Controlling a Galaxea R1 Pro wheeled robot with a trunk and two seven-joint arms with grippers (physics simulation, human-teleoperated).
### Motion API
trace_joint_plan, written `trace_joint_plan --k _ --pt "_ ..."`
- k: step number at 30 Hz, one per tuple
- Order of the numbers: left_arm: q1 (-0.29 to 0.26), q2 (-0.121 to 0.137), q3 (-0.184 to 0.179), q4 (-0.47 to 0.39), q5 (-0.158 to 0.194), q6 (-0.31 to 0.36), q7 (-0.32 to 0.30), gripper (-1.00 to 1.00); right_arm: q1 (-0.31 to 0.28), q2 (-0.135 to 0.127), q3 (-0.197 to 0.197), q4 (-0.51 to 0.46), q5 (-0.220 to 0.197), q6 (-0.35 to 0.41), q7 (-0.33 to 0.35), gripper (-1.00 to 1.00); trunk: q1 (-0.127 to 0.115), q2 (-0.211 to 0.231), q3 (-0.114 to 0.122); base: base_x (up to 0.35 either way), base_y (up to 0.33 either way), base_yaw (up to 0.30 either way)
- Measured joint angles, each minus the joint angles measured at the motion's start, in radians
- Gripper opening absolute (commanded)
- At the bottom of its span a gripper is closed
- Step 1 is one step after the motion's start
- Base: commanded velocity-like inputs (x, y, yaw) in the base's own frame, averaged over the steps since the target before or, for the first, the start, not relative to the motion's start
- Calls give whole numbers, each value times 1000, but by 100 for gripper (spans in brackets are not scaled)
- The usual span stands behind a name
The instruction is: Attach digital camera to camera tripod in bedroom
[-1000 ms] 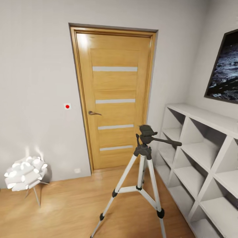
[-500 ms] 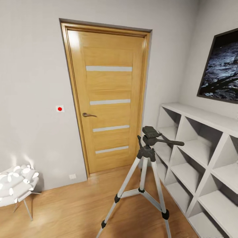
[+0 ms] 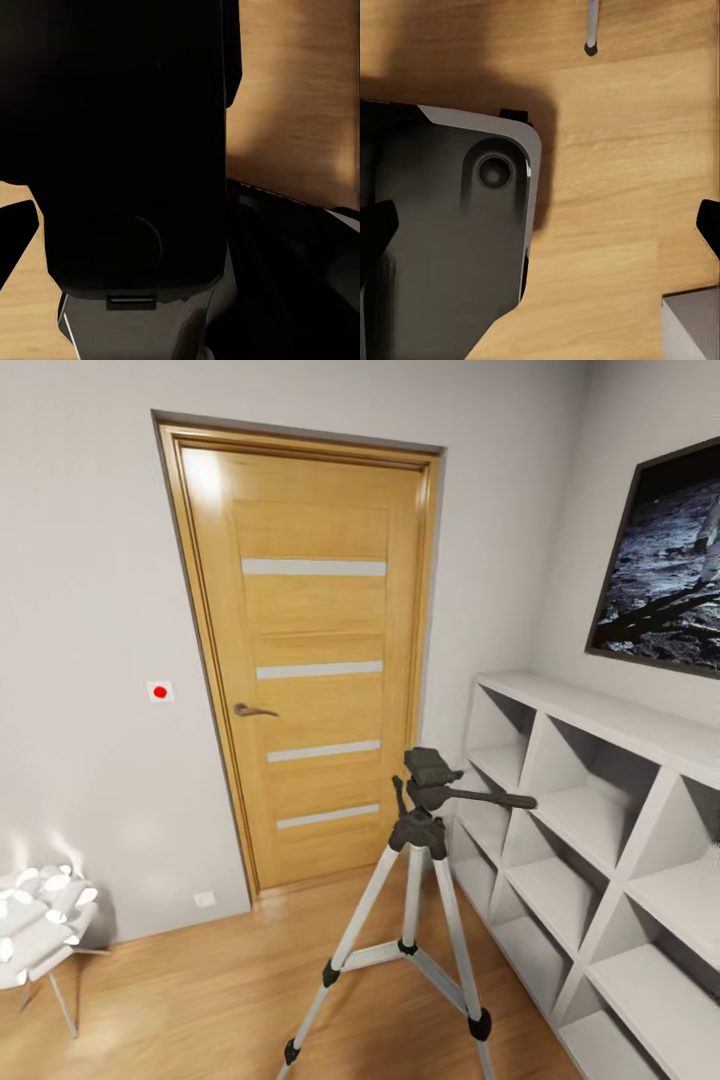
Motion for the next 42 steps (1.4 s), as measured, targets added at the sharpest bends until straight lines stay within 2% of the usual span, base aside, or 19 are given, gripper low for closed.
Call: trace_joint_plan --k 12,25,34,42 --pt "0 1 1 0 1 0 0 -100 0 0 1 0 0 -1 0 100 0 0 0 113 -252 0" --pt "0 1 1 0 3 0 1 -100 0 5 9 0 8 9 0 100 0 0 0 13 -49 0" --pt "0 0 1 0 3 0 1 -100 0 6 8 0 8 9 1 100 0 0 0 -64 -220 0" --pt "0 2 2 0 3 0 2 -100 0 9 8 0 9 10 0 100 0 0 0 -5 -45 73"
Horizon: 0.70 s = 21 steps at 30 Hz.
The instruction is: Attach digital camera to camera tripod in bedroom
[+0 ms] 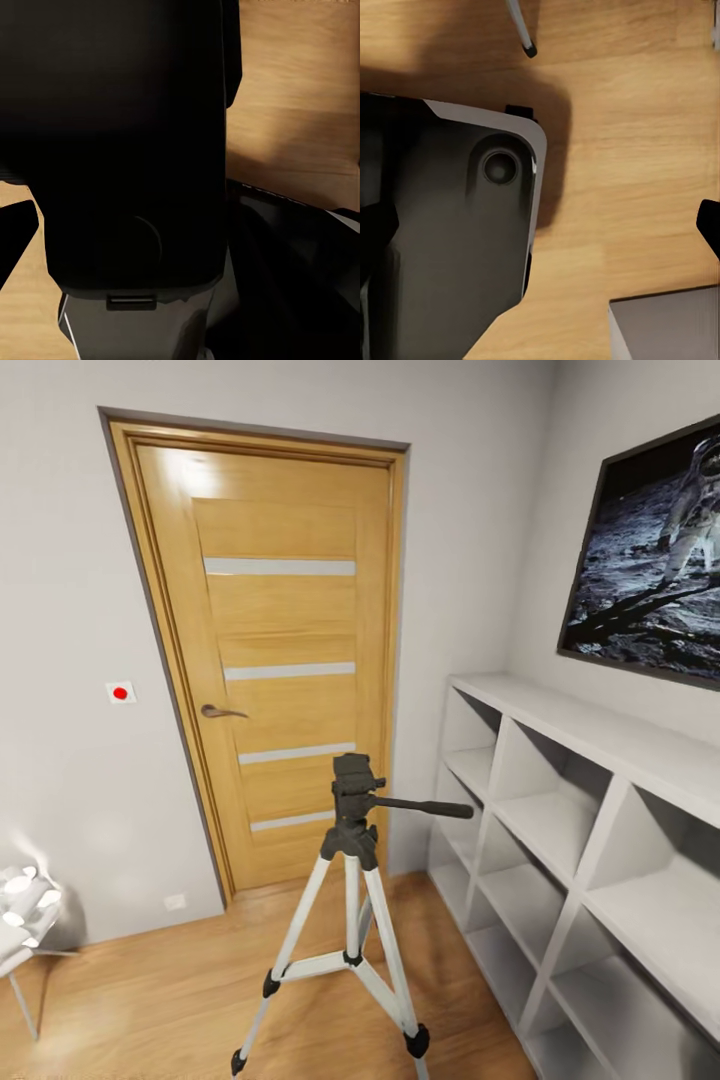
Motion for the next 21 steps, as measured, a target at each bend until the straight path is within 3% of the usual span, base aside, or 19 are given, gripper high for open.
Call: trace_joint_plan --k 16,21 --pt "0 2 0 0 1 0 0 -100 0 0 1 0 -1 1 0 100 0 0 0 -1 -3 258" --pt "0 1 0 0 1 0 0 -100 0 -1 0 0 -1 1 0 100 0 0 0 -157 -60 143"
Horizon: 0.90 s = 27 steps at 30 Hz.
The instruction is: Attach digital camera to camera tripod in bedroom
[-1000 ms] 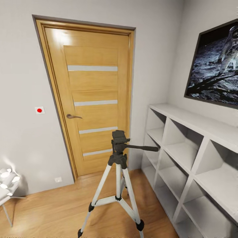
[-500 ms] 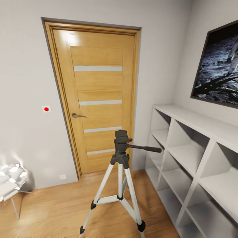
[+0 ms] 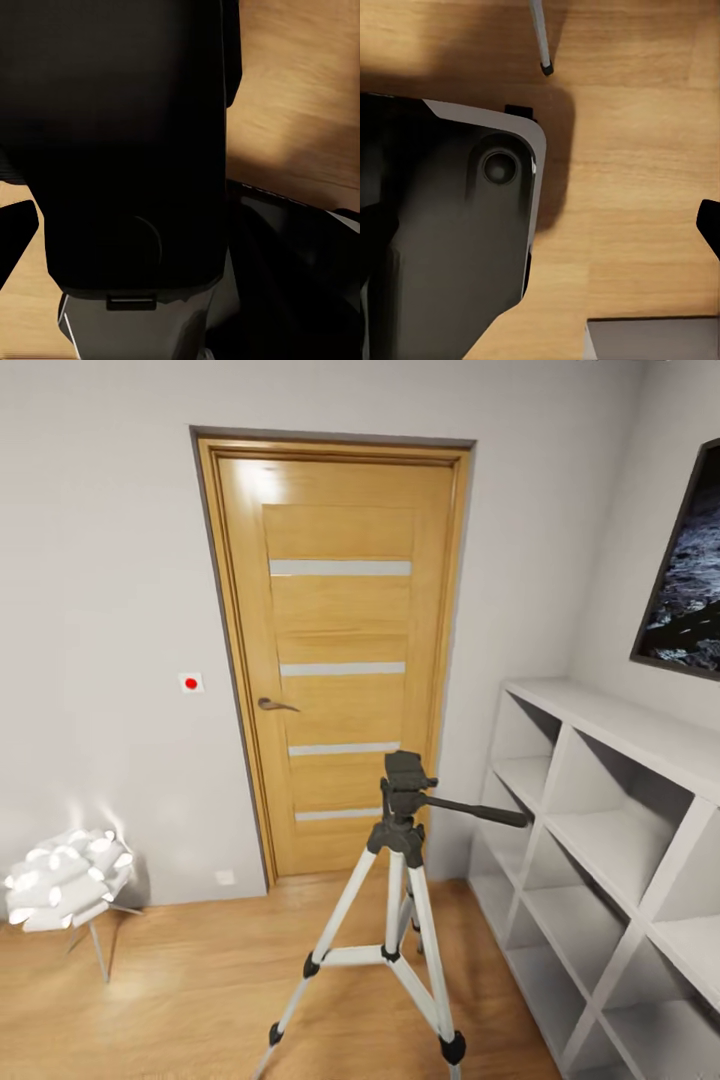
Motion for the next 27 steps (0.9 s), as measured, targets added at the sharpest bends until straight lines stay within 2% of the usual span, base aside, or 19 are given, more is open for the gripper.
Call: trace_joint_plan --k 12,27 --pt "0 -4 0 0 0 0 0 -100 0 -1 3 0 1 -6 2 100 0 0 0 -248 -108 16" --pt "0 -1 0 0 0 0 0 -100 0 -1 3 0 3 -2 0 100 0 0 -3 -20 -11 0"
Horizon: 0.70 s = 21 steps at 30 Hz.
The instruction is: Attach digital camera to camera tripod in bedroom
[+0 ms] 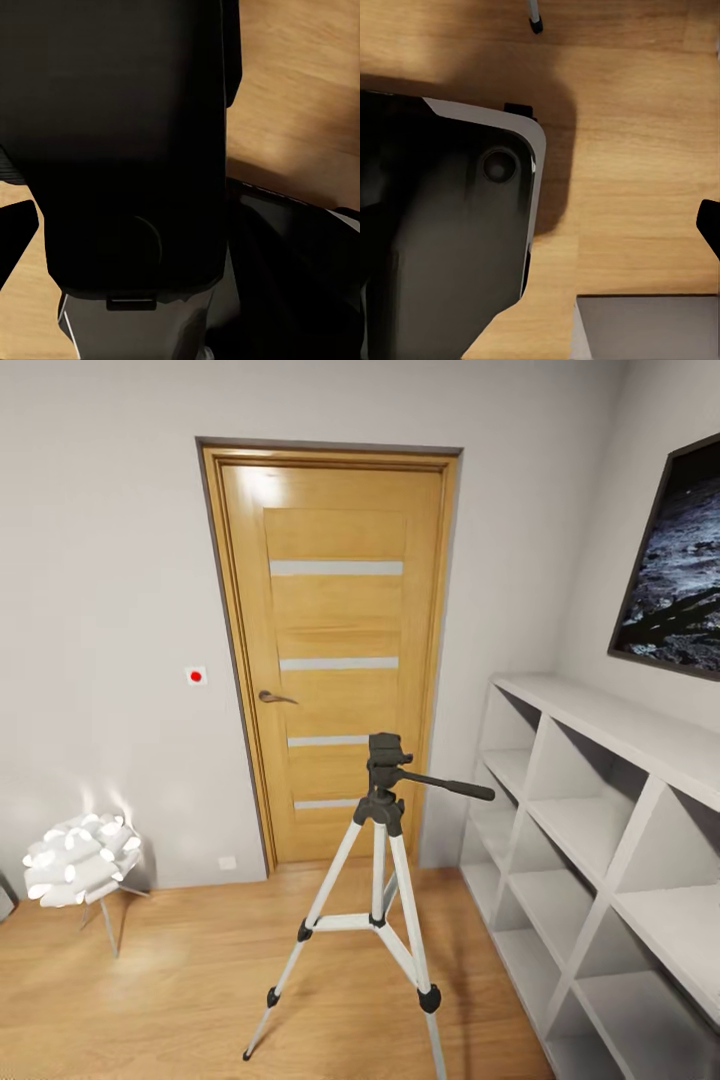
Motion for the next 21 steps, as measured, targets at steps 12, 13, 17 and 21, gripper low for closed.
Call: trace_joint_plan --k 12,13,17,21 --pt "1 0 0 0 0 0 0 -100 1 -3 4 0 1 0 6 100 0 1 -17 0 0 0" --pt "1 0 0 0 0 0 0 -100 1 -3 4 0 1 0 6 100 0 2 -19 0 0 0" --pt "1 0 0 0 0 0 0 -100 1 -3 3 0 0 0 5 100 0 2 -25 0 0 0" --pt "1 0 0 0 0 0 0 -100 1 -3 3 0 0 0 5 100 0 2 -31 0 0 0"
